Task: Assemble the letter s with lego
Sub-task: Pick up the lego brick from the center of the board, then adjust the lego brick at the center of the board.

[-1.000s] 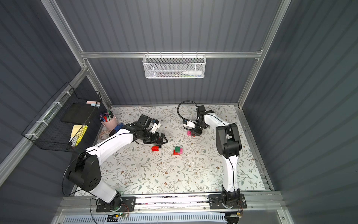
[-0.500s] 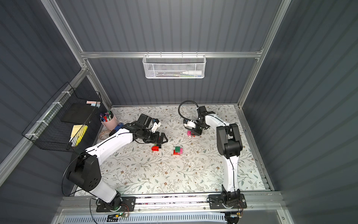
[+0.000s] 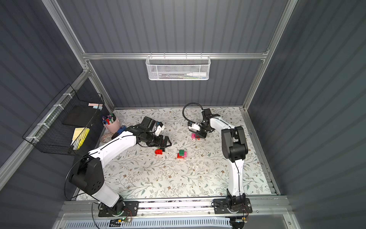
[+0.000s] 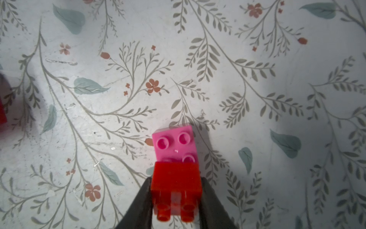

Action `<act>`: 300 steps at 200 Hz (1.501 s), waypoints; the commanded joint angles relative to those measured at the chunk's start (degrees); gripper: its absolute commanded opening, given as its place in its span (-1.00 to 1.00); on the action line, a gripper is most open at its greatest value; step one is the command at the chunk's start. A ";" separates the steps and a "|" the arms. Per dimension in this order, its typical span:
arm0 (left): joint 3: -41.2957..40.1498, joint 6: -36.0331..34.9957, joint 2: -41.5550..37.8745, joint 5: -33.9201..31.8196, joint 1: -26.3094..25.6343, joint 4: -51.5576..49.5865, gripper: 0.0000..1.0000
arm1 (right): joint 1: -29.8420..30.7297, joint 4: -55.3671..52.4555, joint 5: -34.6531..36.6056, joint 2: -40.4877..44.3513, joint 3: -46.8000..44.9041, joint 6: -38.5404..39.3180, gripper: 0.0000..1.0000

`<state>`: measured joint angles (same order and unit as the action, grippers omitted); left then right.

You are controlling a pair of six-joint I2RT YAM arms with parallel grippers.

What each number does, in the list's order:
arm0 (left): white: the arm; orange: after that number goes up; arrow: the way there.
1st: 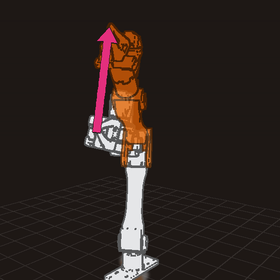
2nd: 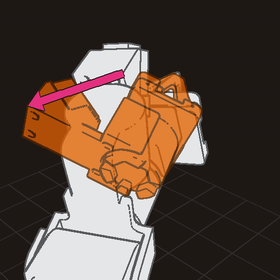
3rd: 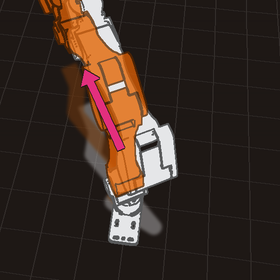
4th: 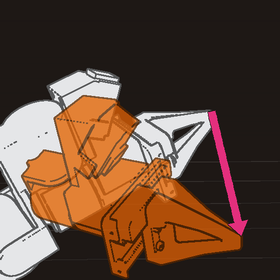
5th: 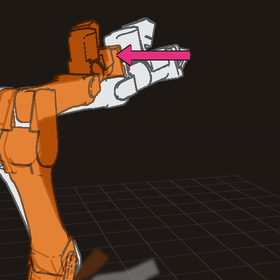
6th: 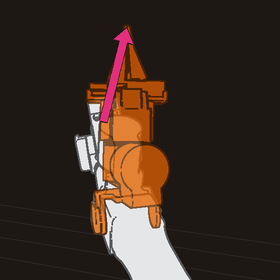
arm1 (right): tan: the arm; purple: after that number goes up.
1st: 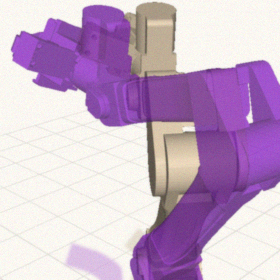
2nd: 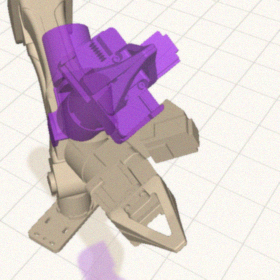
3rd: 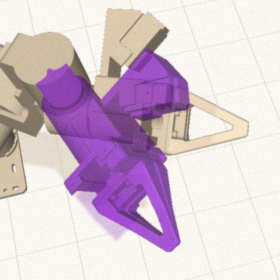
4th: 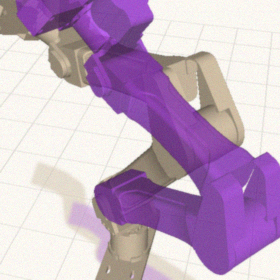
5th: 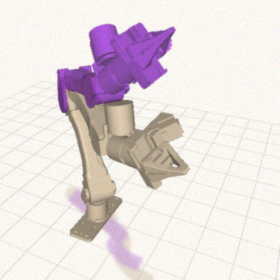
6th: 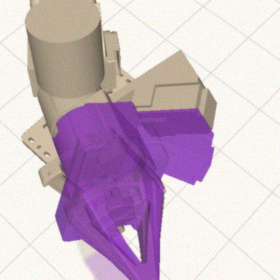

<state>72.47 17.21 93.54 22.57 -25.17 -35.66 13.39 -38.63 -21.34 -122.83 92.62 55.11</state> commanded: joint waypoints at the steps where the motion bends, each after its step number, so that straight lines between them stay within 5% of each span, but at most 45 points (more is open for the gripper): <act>1: 2.85 -1.66 0.20 0.55 0.49 -1.46 0.99 | -0.12 -4.12 -0.50 2.81 1.38 0.96 -0.43; 88: 3.03 -2.40 0.25 1.08 0.58 -1.78 0.99 | 0.06 -14.17 9.40 7.07 -3.50 -3.60 -0.41; 300: 3.02 -2.48 -0.09 1.34 0.56 -2.40 0.99 | 1.86 -7.08 11.22 5.04 -6.53 -3.71 -0.14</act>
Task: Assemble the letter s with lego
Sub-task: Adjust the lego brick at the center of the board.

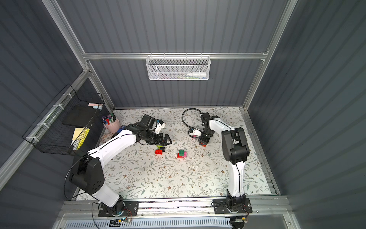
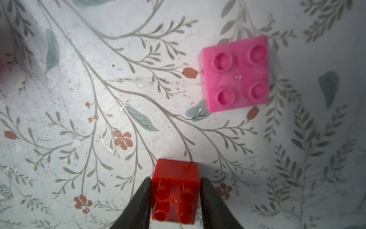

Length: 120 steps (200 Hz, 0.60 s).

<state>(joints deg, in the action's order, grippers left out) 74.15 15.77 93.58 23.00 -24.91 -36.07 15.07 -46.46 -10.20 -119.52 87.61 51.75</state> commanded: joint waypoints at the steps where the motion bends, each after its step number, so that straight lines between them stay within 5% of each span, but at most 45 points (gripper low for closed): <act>1: 1.30 -1.07 -0.14 0.86 0.30 -1.98 0.99 | 0.16 0.75 0.08 1.79 -1.59 -0.42 -0.13; 51: 0.99 -1.14 -0.31 0.90 0.34 -1.98 0.99 | -0.09 -0.29 1.35 1.78 -1.91 -2.06 -0.16; 120: 0.86 -1.71 -0.58 0.90 0.31 -2.38 0.99 | -0.13 -0.63 -0.16 2.64 -1.26 -1.44 -0.52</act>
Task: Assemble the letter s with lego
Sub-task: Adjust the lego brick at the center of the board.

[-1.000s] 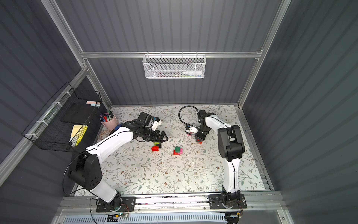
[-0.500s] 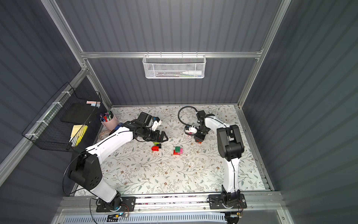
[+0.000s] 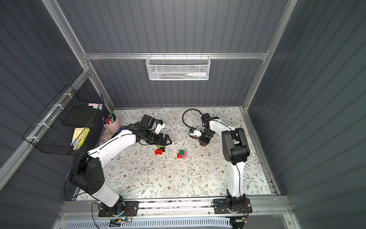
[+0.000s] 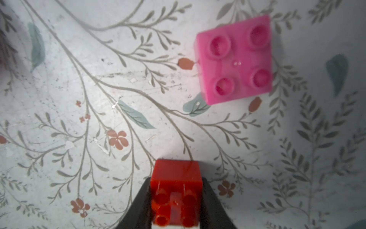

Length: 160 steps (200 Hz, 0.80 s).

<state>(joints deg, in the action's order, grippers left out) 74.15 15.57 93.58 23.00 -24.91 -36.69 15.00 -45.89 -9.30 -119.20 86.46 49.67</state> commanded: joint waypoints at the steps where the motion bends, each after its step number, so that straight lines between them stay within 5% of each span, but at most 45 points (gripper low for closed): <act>1: 0.93 -1.51 -0.59 0.90 0.30 -1.74 0.99 | -0.06 -1.17 -1.11 2.35 -0.08 0.66 -0.52; 160: 3.12 -2.74 -0.24 0.90 0.58 -2.69 0.99 | 0.74 -9.50 -6.87 -5.30 16.62 15.13 -0.57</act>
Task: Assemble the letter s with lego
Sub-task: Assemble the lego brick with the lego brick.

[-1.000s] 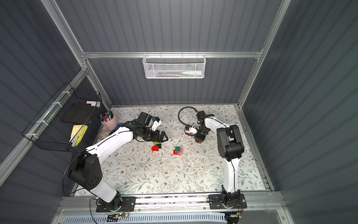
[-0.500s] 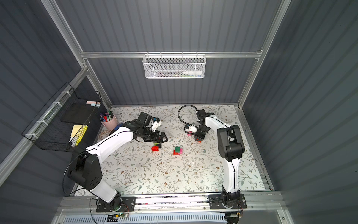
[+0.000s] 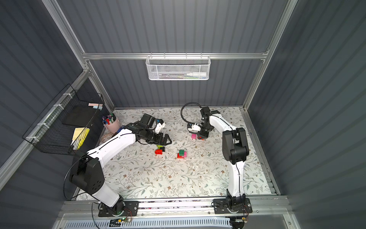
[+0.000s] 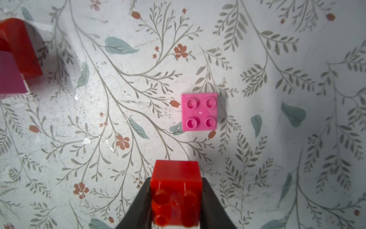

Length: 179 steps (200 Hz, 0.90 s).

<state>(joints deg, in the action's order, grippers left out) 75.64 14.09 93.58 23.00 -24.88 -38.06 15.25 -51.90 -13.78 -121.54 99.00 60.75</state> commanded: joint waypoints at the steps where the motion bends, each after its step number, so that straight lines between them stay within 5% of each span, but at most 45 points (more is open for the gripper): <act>1: 1.63 -1.25 -0.24 0.90 0.55 -1.27 0.99 | 0.54 -3.61 -2.39 -3.07 4.26 4.17 -0.56; 179: 1.65 -1.48 -0.24 0.90 0.71 -1.79 0.99 | 1.72 -4.87 0.03 -10.76 12.36 4.80 -0.62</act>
<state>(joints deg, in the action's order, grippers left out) 76.09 13.87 93.58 23.00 -24.53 -38.63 16.73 -54.96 -13.15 -130.80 110.37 65.41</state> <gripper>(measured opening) 0.994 0.345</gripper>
